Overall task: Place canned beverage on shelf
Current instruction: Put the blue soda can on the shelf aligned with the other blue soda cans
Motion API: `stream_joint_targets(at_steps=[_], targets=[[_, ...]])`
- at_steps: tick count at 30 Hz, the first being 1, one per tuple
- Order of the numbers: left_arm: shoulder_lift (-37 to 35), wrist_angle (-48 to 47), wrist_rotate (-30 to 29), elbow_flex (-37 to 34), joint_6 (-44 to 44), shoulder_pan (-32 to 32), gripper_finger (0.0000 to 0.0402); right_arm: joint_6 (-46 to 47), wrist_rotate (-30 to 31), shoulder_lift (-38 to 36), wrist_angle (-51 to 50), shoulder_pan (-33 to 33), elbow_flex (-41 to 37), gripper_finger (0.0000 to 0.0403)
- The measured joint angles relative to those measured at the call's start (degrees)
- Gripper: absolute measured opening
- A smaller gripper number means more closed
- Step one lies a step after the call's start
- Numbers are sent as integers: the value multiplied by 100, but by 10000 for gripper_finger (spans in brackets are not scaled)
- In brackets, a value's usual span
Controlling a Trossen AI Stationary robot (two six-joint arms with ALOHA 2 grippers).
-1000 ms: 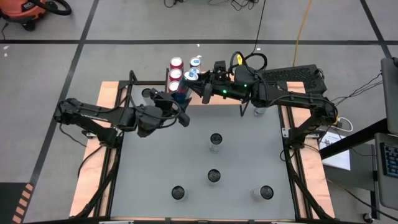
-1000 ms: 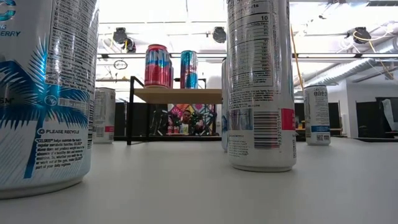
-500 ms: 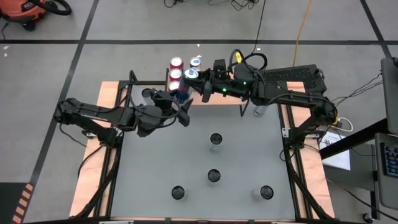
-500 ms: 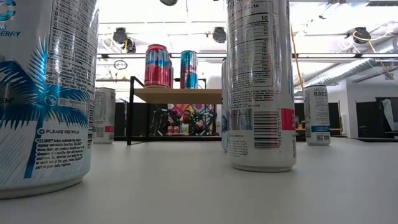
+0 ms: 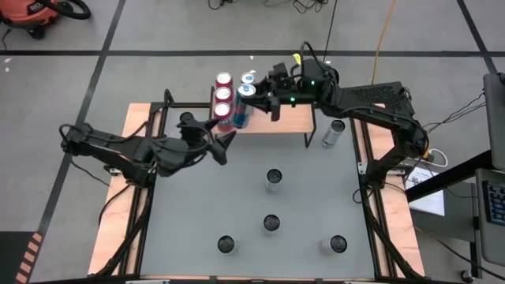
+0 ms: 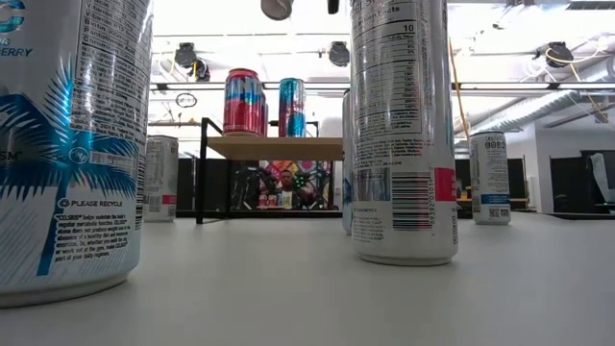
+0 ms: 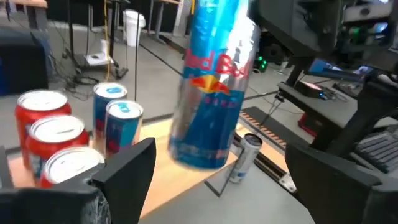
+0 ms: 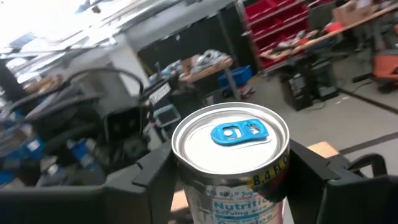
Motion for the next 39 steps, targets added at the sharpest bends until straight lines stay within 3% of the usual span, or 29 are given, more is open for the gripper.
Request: stream_joint_targets(at_steps=[5,14,26,31,39], targets=[[-334,-756,8,0,-647,-131,358,-225,-839,-1,-153,-334,0,201],[-791,-1245,622,0,-700,-151,358,-890,-1799,-5,-445,-671,2,201],[-876,-1578,789,-7,-703,-152,358,-2146,-1966,-5,-1491,-739,3,201],[-874,-1844,911,-7,-1058,-152,358,-2037,-2548,119,-1505,-836,6,201],[-850,-1959,1095,-9,-1304,-156,358,-2504,-2903,513,-1477,-952,7,201]])
